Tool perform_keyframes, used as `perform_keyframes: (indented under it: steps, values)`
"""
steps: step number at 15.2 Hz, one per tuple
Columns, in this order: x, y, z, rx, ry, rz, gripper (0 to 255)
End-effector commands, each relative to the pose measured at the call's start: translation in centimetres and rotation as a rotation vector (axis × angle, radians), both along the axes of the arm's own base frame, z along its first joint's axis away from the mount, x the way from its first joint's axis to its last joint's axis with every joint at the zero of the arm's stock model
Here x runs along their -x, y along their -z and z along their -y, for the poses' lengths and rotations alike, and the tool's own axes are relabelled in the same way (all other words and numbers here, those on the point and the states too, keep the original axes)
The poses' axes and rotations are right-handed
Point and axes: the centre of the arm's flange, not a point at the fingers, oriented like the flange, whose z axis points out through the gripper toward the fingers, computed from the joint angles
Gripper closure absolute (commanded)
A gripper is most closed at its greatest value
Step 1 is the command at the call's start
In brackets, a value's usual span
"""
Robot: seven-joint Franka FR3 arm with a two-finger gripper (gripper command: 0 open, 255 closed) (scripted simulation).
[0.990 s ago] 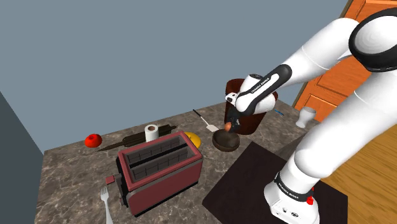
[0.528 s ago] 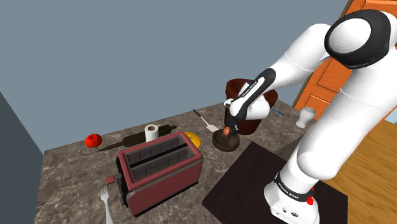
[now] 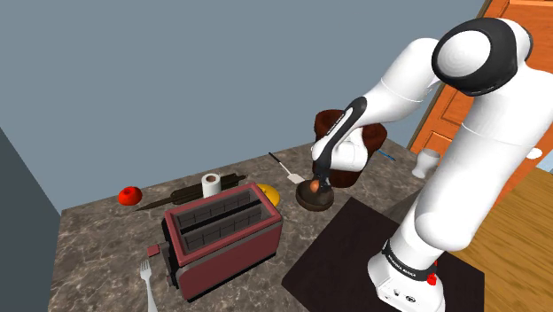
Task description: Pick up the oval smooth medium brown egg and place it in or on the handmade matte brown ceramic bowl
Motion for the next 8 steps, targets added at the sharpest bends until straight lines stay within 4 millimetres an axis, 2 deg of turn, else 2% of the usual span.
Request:
perform_keyframes:
  steps: [1, 2, 3, 8]
  values:
    - [0.0, 0.01, 0.01, 0.0, 0.0, 0.0, 255]
    - [0.0, 0.01, 0.01, 0.0, 0.0, 0.0, 255]
    - [0.0, 0.01, 0.0, 0.0, 0.0, 0.0, 0]
    - [0.0, 0.01, 0.0, 0.0, 0.0, 0.0, 0]
